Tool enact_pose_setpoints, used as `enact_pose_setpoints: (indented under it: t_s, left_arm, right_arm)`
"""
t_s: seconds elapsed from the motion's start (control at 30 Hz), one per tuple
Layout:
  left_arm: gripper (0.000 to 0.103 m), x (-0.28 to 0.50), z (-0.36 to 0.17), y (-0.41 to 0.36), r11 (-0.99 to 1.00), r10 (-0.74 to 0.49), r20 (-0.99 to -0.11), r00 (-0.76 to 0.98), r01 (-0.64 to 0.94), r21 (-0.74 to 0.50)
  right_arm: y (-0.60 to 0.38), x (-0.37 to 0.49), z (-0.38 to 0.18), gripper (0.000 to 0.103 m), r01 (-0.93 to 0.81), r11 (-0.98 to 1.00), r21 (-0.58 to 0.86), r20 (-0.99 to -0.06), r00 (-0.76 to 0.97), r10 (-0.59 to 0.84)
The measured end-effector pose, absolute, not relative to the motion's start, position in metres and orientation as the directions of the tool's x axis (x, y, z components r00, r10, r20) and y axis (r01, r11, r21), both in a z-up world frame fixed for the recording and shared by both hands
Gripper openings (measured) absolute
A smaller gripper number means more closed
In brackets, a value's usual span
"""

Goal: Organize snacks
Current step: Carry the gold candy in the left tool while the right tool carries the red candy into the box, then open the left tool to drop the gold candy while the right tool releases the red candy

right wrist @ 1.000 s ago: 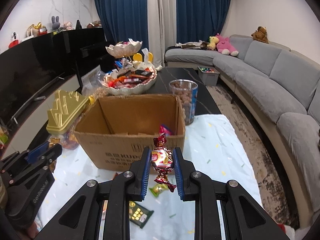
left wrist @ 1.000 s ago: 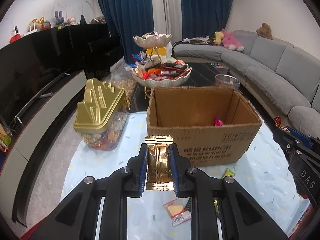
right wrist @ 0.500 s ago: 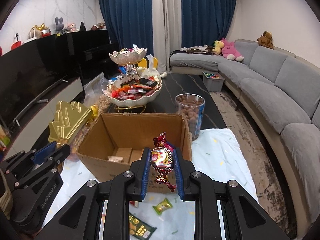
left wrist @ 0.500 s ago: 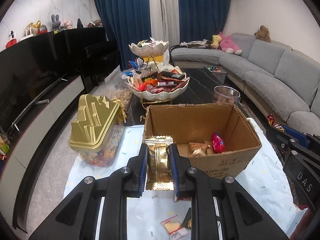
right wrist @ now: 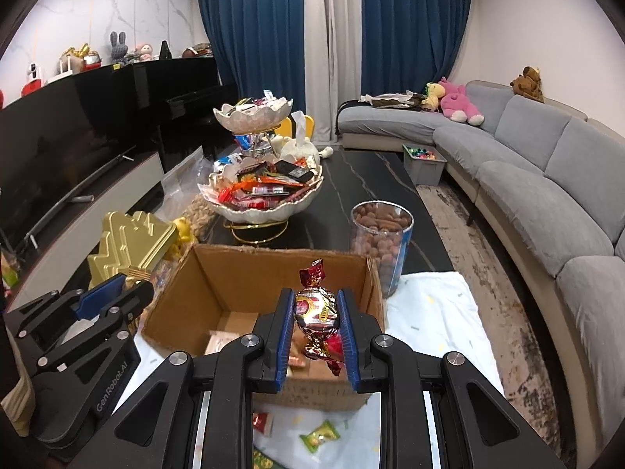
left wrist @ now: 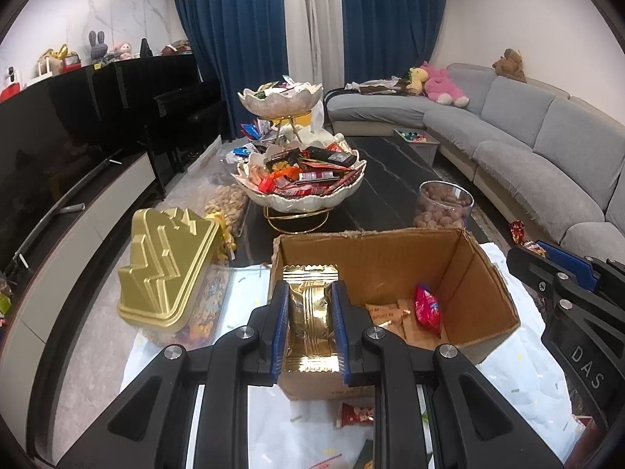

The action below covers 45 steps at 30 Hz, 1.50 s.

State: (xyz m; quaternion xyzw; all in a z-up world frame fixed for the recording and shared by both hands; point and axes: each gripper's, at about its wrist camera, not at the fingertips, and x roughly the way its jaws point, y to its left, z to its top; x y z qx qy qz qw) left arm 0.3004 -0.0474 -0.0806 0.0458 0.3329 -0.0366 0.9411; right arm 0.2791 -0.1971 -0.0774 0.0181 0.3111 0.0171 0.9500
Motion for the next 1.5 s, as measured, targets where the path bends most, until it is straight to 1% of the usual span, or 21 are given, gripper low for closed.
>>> enact_pose_setpoints:
  t_s: [0.27,0.63,1.07,1.1,1.13,1.17,1.2,1.23,1.3,1.37,1.43,1.5]
  left_arm:
    - [0.022,0.323,-0.084,-0.054,0.991,-0.052,-0.643,0.764,0.119,0.062]
    - [0.022,0.354,-0.106,-0.058,0.989,-0.066,-0.692,0.719,0.140,0.051]
    - [0.023,0.365,-0.120,-0.057,0.988,-0.089,-0.729,0.678,0.154,0.023]
    - [0.025,0.365,-0.120,-0.057,0.988,-0.091,-0.731,0.676,0.154,0.020]
    - [0.035,0.365,-0.119,-0.057,0.988,-0.091,-0.732,0.675,0.155,0.021]
    - [0.046,0.363,-0.119,-0.057,0.988,-0.091,-0.730,0.678,0.154,0.021]
    - [0.049,0.362,-0.117,-0.057,0.988,-0.088,-0.725,0.683,0.151,0.022]
    - [0.053,0.361,-0.115,-0.056,0.989,-0.084,-0.720,0.689,0.147,0.026]
    - [0.056,0.359,-0.113,-0.055,0.989,-0.078,-0.716,0.693,0.143,0.031]
    - [0.064,0.358,-0.110,-0.052,0.991,-0.073,-0.714,0.696,0.133,0.028]
    - [0.068,0.355,-0.105,-0.049,0.992,-0.067,-0.709,0.701,0.123,0.028]
    - [0.070,0.351,-0.101,-0.047,0.992,-0.065,-0.704,0.707,0.122,0.031]
  right_arm:
    - [-0.198,0.307,-0.082,0.024,-0.024,0.999,0.041,-0.617,0.785,0.044]
    - [-0.196,0.335,-0.099,0.024,-0.046,0.998,0.034,-0.666,0.744,0.057]
    - [-0.196,0.349,-0.111,0.024,-0.059,0.997,0.043,-0.707,0.704,0.072]
    - [-0.197,0.348,-0.110,0.025,-0.056,0.997,0.046,-0.705,0.705,0.072]
    - [-0.198,0.348,-0.109,0.026,-0.056,0.997,0.047,-0.705,0.706,0.072]
    - [-0.198,0.347,-0.108,0.031,-0.055,0.997,0.047,-0.703,0.707,0.072]
    - [-0.198,0.347,-0.107,0.040,-0.053,0.998,0.045,-0.701,0.710,0.069]
    - [-0.199,0.346,-0.105,0.045,-0.048,0.998,0.042,-0.695,0.716,0.064]
    - [-0.201,0.343,-0.101,0.058,-0.039,0.999,0.038,-0.686,0.726,0.054]
    - [-0.201,0.341,-0.098,0.065,-0.028,0.999,0.031,-0.681,0.731,0.042]
    - [-0.202,0.339,-0.094,0.065,-0.024,0.999,0.030,-0.676,0.736,0.038]
    - [-0.203,0.335,-0.090,0.065,-0.023,0.999,0.029,-0.672,0.739,0.036]
